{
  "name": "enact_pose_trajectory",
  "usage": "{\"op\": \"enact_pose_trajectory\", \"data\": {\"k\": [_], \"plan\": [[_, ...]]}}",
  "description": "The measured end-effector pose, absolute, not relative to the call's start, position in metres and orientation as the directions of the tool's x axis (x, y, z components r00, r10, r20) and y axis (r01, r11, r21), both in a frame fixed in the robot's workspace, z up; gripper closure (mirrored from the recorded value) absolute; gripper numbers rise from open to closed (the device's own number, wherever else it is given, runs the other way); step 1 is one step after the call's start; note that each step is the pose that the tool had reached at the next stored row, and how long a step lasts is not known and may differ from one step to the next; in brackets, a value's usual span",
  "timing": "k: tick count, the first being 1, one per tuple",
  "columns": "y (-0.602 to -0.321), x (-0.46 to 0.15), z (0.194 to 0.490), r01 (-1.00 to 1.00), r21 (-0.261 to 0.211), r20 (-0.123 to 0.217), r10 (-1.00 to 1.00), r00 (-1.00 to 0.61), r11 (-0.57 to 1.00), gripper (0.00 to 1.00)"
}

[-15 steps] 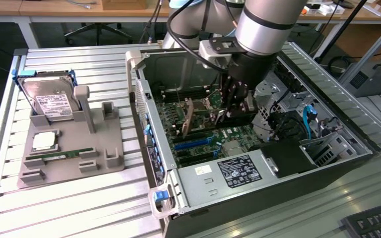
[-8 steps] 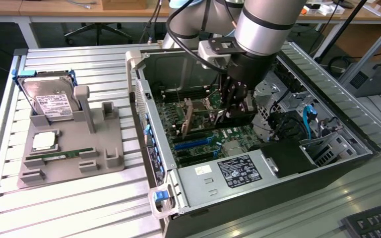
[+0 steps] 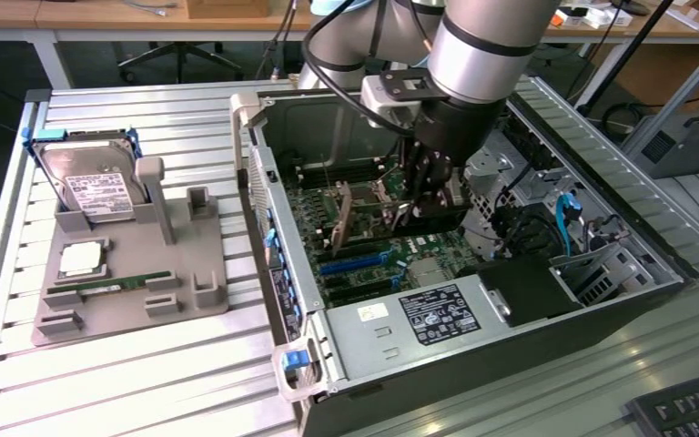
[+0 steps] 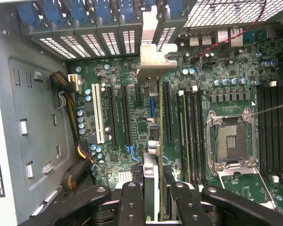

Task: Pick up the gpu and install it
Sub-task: 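Insert the gpu into the slot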

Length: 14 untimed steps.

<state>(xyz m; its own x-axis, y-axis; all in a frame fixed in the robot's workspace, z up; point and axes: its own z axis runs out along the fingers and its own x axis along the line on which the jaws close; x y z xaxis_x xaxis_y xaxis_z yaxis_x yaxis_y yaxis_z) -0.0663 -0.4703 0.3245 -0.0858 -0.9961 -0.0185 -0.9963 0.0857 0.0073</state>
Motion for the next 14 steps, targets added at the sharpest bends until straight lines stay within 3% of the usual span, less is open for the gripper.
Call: {"op": "enact_pose_trajectory", "data": {"k": [14], "plan": [[-0.4723, -0.0751, 0.3216, -0.996, 0.007, -0.018, -0.996, -0.086, 0.086, 0.73]]}}
